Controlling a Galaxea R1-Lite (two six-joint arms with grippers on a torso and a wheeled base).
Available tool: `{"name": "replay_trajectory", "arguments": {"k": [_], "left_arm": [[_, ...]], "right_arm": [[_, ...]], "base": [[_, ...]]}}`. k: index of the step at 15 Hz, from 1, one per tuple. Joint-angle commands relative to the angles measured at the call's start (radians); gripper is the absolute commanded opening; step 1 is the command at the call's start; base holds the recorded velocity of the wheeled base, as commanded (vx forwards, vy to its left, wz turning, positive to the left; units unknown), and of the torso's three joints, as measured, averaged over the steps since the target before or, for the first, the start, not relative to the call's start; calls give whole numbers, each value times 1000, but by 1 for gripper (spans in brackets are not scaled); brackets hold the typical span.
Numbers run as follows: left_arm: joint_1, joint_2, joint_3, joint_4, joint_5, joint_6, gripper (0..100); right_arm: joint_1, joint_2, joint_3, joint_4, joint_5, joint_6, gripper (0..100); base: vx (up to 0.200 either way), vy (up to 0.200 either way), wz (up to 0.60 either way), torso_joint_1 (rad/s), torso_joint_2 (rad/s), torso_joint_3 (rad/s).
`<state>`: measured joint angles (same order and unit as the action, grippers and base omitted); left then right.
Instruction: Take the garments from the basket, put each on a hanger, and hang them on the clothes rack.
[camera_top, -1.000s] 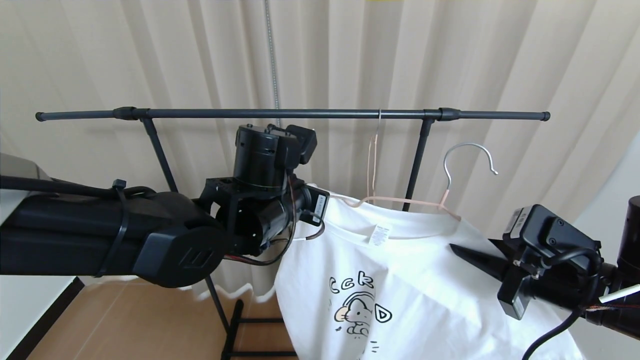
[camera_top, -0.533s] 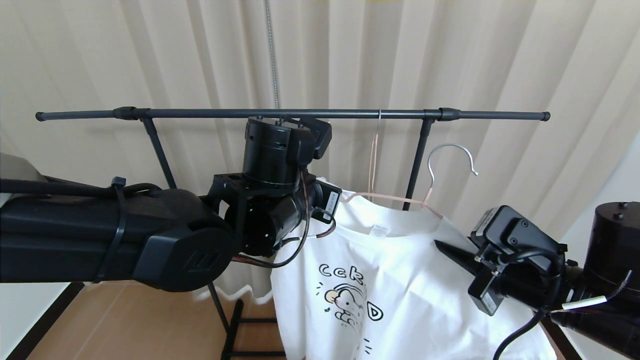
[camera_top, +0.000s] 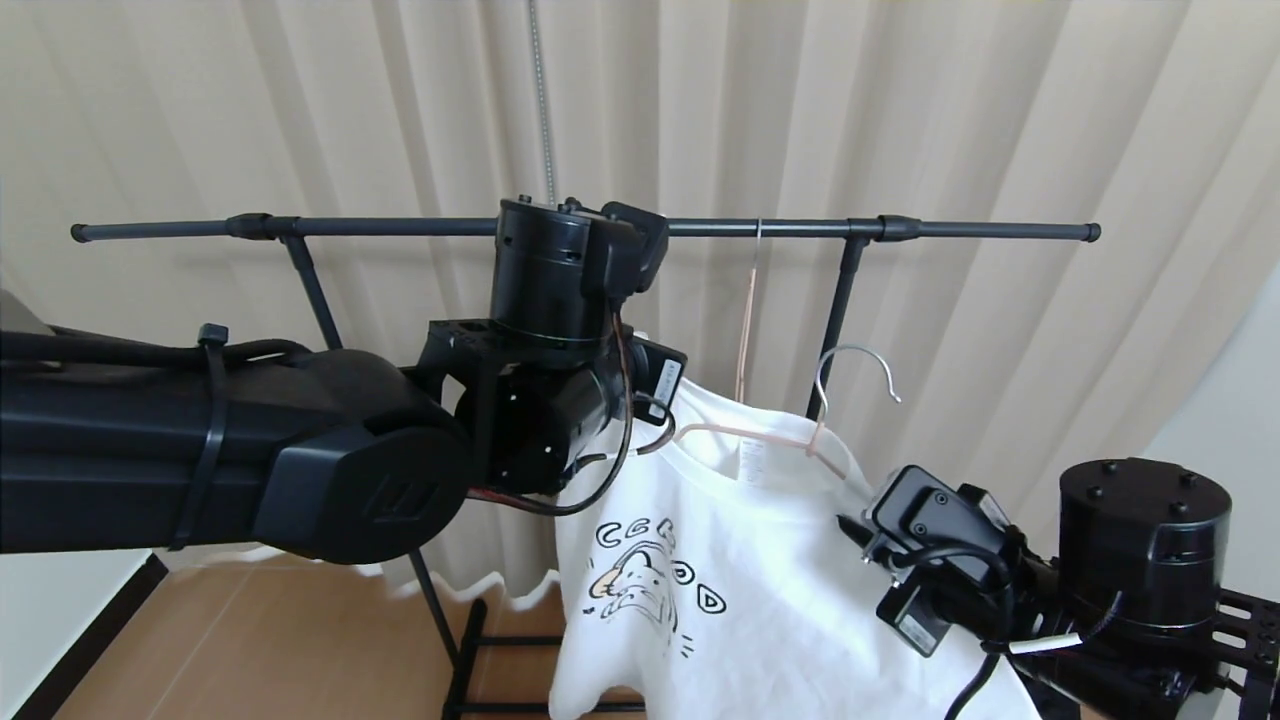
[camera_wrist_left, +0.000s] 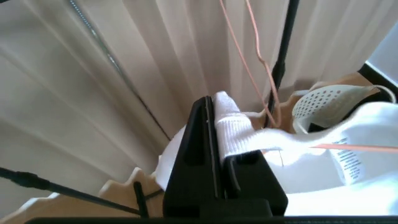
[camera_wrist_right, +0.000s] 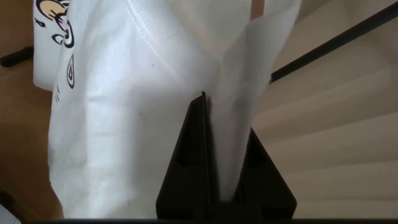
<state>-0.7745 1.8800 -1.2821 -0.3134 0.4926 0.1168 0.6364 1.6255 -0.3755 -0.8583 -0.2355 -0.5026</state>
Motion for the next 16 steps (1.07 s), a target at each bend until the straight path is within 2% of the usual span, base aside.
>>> {"name": "replay_trajectory", "arguments": {"k": [1,6,13,16], "left_arm": [[30,8,6,-1,34,15,0],[26,48,7,-3,52,55,0],[-77,48,-29,0,49,50,0],[-100,39,-32,0,49,49,0]], "right_arm": [[-20,-42,3,2,-1,-16,0],[-35,-130,-2,2,1,-34,0],[-29,-23,-20,-7,5,-13,0],[-26,48,-14,-87,-2,-2,0]], "base": [[0,0,0,0,0,0],[0,0,0,0,0,0],[0,0,0,0,0,0],[0,0,0,0,0,0]]}}
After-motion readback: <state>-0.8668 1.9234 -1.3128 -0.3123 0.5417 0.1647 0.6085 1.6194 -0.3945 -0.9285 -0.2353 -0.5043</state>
